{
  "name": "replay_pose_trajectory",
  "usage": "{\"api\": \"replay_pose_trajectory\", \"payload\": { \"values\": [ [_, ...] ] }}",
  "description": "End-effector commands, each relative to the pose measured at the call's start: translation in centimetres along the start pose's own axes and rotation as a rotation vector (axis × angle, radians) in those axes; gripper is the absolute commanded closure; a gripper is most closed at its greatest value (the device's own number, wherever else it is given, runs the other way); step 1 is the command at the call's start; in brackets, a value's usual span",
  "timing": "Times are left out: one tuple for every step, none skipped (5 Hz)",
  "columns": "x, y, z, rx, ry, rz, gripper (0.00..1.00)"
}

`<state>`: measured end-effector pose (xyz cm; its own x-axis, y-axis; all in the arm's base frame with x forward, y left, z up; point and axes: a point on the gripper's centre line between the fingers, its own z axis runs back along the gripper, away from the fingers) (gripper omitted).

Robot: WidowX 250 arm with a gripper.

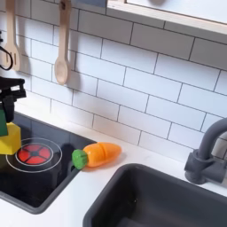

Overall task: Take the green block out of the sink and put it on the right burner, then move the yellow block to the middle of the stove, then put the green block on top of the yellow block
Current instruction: 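Put the green block on top of the yellow block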

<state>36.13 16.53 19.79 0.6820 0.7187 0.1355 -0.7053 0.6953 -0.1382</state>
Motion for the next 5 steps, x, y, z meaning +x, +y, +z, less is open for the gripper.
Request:
{"api": "replay_pose_trajectory", "payload": {
  "values": [
    [-0.20,-0.37,-0.10,0.001,-0.002,-0.001,1.00],
    [0.13,-0.25,-0.06,-0.001,-0.007,0.013,1.00],
    [0.21,-0.22,-0.15,0.002,-0.004,0.015,1.00],
    [0.27,-0.17,-0.09,0.005,-0.005,0.018,1.00],
    [0.52,-0.22,0.26,0.003,-0.014,0.024,1.00]
  ]
}}
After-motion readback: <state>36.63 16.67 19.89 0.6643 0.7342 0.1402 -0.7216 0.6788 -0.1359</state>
